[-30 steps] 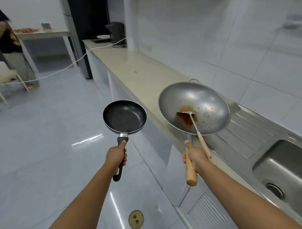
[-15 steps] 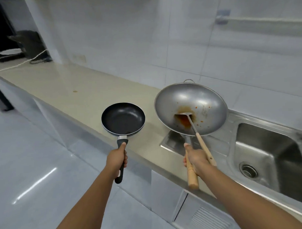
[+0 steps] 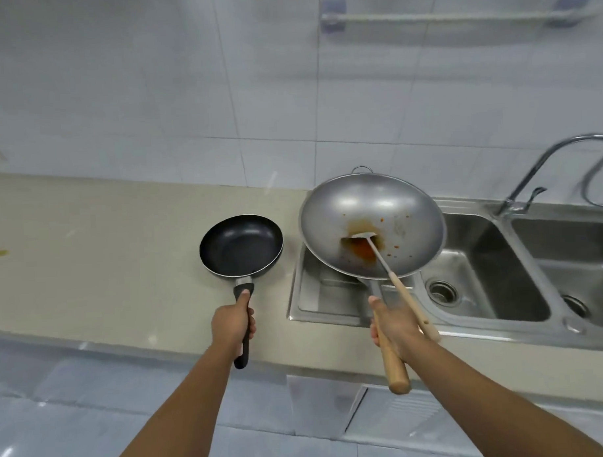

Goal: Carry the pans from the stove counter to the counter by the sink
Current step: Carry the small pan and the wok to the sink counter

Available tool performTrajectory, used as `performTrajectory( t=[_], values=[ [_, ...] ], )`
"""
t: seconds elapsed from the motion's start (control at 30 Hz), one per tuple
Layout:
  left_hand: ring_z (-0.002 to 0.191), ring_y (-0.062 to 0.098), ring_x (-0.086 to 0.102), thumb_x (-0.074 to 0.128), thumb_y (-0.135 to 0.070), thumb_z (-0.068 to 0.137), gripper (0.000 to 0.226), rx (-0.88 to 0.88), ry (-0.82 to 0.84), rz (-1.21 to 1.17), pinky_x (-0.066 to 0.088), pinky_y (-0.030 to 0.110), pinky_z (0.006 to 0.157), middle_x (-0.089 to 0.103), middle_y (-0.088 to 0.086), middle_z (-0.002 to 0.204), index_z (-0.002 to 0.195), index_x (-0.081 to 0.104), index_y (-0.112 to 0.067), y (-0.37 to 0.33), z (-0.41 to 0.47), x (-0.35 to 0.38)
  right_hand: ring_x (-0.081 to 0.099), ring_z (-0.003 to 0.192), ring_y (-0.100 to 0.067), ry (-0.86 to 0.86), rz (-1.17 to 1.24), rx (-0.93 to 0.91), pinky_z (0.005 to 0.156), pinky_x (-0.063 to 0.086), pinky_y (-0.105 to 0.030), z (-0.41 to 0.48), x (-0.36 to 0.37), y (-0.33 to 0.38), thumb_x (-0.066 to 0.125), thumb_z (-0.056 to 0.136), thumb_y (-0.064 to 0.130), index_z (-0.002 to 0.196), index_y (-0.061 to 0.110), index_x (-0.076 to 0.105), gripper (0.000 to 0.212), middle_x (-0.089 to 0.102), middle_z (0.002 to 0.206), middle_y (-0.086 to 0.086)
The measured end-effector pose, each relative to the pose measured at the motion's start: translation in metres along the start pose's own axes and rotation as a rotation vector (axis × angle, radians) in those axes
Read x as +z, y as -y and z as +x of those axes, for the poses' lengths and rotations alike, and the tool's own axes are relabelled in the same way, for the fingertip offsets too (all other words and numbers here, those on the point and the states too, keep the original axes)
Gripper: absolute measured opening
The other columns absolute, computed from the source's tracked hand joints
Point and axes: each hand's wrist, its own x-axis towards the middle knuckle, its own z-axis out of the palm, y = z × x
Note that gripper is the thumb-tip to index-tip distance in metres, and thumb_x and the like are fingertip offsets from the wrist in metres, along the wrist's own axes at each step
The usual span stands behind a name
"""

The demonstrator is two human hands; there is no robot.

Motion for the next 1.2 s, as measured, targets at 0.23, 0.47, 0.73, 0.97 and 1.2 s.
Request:
performTrajectory(
  t=[0.23, 0.47, 0.73, 0.97, 1.2],
  values=[
    [0.037, 0.021, 0.048, 0.059, -0.039, 0.094, 0.047, 0.014, 0.071, 0.064, 0.041, 0.028, 0.045, 0.055, 0.005, 0.044, 0.065, 0.059, -0.002, -0.013, 0.043, 0.001, 0.058, 0.054, -0.022, -0.086, 0.014, 0.035, 0.051, 0.05, -0.029, -0.01, 0.019, -0.002, 0.058, 0.096, 0.041, 0.102, -0.007, 0.067, 0.048, 0.064, 0.069, -0.015],
    [0.039, 0.021, 0.049, 0.058, -0.04, 0.094, 0.047, 0.013, 0.13, 0.107, 0.041, 0.028, 0.045, 0.056, 0.007, 0.049, 0.065, 0.06, -0.003, -0.015, 0.074, 0.0, 0.058, 0.053, -0.02, -0.122, 0.057, 0.056, 0.051, 0.052, -0.028, -0.008, 0.036, -0.006, 0.059, 0.095, 0.043, 0.089, -0.002, 0.068, 0.047, 0.063, 0.066, -0.012],
    [0.036, 0.019, 0.049, 0.057, -0.044, 0.093, 0.048, 0.012, 0.189, 0.127, 0.043, 0.028, 0.046, 0.056, 0.003, 0.043, 0.068, 0.062, -0.003, -0.01, 0.086, 0.003, 0.059, 0.059, -0.022, -0.103, 0.013, 0.045, 0.051, 0.05, -0.029, 0.006, 0.044, 0.002, 0.053, 0.099, 0.04, 0.103, -0.004, 0.065, 0.045, 0.066, 0.078, -0.015],
    [0.043, 0.019, 0.053, 0.055, -0.043, 0.096, 0.045, 0.052, 0.285, 0.159, 0.046, 0.029, 0.049, 0.059, 0.004, 0.052, 0.078, 0.067, -0.004, -0.013, 0.092, 0.003, 0.065, 0.1, -0.033, -0.299, -0.648, -0.233, 0.083, 0.053, -0.04, 0.012, 0.056, -0.012, 0.047, 0.102, 0.026, 0.138, 0.002, 0.045, 0.043, 0.064, 0.116, -0.017],
    [0.047, 0.018, 0.053, 0.05, -0.036, 0.1, 0.032, 0.157, 0.256, 0.204, 0.048, 0.029, 0.048, 0.061, 0.007, 0.061, 0.094, 0.064, -0.008, -0.008, 0.09, 0.003, 0.068, 0.095, -0.019, -0.319, -0.875, -0.275, 0.078, 0.057, -0.025, 0.019, 0.06, -0.008, 0.053, 0.1, 0.011, 0.156, 0.008, 0.014, 0.068, 0.063, 0.119, -0.008]
  ],
)
